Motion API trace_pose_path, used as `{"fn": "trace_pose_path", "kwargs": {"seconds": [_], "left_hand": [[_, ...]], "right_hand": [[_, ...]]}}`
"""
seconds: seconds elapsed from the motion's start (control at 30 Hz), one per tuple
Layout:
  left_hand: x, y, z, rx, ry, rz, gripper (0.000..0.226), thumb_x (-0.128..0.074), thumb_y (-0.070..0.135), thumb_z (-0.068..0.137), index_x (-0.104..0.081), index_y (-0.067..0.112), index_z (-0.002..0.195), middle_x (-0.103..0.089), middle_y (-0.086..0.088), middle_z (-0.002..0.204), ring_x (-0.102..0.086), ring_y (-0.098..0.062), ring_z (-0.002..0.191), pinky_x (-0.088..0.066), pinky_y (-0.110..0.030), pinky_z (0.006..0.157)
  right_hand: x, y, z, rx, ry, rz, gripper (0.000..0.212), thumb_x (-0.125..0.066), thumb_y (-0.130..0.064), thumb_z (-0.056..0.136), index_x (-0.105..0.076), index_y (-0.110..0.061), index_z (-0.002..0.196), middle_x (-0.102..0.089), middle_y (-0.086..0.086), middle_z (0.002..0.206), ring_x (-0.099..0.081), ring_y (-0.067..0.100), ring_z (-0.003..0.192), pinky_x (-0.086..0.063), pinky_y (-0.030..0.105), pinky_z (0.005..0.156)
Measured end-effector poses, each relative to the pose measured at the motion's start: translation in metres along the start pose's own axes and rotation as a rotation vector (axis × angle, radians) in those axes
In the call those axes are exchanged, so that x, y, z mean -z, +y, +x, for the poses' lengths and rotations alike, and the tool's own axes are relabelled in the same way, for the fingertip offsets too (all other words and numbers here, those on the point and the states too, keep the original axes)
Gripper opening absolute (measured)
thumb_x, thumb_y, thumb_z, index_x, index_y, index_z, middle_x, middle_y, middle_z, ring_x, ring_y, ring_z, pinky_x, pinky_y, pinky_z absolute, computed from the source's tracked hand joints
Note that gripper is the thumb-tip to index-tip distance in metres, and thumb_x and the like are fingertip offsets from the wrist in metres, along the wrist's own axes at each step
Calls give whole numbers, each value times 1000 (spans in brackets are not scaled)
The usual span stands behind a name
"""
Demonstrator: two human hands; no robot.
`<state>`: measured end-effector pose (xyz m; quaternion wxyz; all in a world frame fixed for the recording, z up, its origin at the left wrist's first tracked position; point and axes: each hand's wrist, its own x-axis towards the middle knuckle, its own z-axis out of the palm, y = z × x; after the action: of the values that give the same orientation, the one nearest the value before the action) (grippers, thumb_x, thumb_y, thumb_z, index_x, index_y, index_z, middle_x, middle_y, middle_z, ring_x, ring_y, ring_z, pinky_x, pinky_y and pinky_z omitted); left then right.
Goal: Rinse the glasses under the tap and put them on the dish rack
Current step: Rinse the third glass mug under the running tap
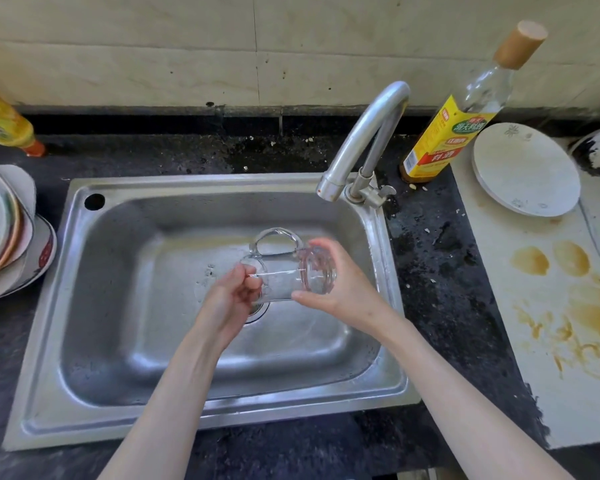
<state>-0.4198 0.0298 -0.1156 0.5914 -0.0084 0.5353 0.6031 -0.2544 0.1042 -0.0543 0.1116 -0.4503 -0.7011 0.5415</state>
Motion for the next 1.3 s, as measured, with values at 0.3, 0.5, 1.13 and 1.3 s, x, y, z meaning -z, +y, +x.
{"fn": "trace_pose_path", "kwargs": {"seconds": [0.3,0.5,1.13,1.3], "left_hand": [[-20,17,-24,-487,-366,1201,20,-45,32,87,-55,27,71,-63,1,65,-53,3,71,-36,-15,65],[-32,12,-35,-628,-470,1356,22,-50,34,84,-65,20,75,-56,17,68,-40,-1,94,-31,-9,80],[-106,-50,-227,-1245,-1113,1449,29,-49,39,86,-68,16,86,-60,4,92,-49,-11,91,-40,-21,82],[-113,-115,-336,-1360,-1462,1480,36,-45,41,87,-66,18,103,-63,1,107,-46,-11,107,-36,-16,92]], "right_hand": [[-1,1,-8,-139,62,4,13,-57,-23,92,-60,-15,101,-62,-4,84,-59,12,80,-48,27,79],[6,0,-34,-364,-95,185,32,-43,-37,98,-53,-15,76,-45,-6,57,-44,11,54,-39,25,61],[16,-2,-330,-234,663,429,38,-49,-20,96,-48,-13,58,-46,0,60,-41,9,58,-32,18,59],[-22,18,-477,-306,955,581,34,-54,-22,93,-57,-15,59,-55,-2,62,-45,10,60,-31,26,62]]}}
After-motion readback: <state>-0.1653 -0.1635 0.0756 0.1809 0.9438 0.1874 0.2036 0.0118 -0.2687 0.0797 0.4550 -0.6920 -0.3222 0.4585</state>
